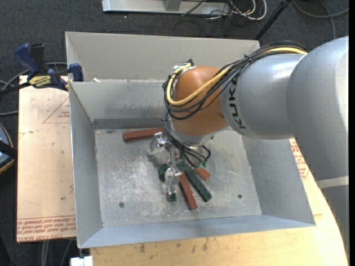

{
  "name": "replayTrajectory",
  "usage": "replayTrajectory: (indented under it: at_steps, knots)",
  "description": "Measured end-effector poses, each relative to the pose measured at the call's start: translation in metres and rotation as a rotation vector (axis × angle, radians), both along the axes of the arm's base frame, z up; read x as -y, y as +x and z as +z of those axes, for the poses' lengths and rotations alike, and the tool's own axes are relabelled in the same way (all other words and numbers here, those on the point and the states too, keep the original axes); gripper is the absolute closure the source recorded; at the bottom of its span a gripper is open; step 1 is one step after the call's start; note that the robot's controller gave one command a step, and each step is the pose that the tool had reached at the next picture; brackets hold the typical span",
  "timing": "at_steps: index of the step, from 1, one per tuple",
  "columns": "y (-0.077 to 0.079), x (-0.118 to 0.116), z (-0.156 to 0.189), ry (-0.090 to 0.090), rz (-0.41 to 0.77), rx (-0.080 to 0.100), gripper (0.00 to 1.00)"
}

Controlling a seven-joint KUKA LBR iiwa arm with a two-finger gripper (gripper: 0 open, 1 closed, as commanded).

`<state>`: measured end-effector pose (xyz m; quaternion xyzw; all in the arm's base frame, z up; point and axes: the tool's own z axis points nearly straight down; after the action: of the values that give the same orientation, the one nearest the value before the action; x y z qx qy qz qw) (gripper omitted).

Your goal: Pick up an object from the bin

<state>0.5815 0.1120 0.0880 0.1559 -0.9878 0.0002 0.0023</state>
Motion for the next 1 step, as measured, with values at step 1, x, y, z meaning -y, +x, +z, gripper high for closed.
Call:
replayTrajectory:
  at_steps: [1]
  knots:
    - [0.0000,0.0489,-0.0046,0.005,-0.030,0.010,1.00]
